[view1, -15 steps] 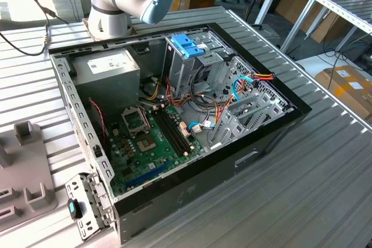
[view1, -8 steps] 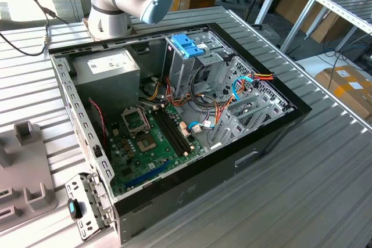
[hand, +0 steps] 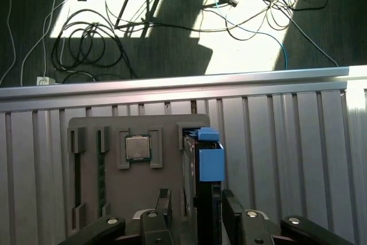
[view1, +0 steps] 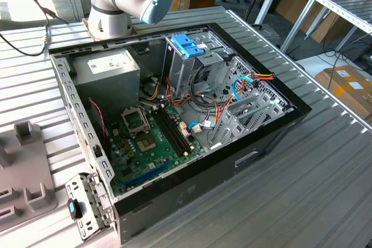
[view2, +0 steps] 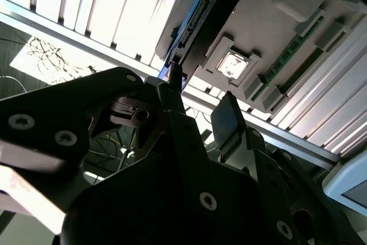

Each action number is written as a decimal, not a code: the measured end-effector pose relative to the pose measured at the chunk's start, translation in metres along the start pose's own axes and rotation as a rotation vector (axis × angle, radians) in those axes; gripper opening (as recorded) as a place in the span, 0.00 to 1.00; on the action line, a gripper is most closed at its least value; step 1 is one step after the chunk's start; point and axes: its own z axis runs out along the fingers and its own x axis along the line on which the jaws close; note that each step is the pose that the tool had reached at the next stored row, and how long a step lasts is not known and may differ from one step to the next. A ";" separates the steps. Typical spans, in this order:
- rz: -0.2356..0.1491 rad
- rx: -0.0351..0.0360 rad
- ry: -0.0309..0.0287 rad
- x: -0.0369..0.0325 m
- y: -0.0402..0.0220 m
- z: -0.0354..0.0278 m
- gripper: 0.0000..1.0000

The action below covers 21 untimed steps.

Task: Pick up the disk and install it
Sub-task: 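Pick up the disk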

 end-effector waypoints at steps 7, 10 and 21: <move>0.000 0.0000 0.0000 -0.0004 0.0005 0.0009 0.48; 0.000 0.0000 0.0000 -0.0007 0.0010 0.0017 0.48; 0.000 0.0000 0.0000 -0.0015 0.0031 0.0031 0.48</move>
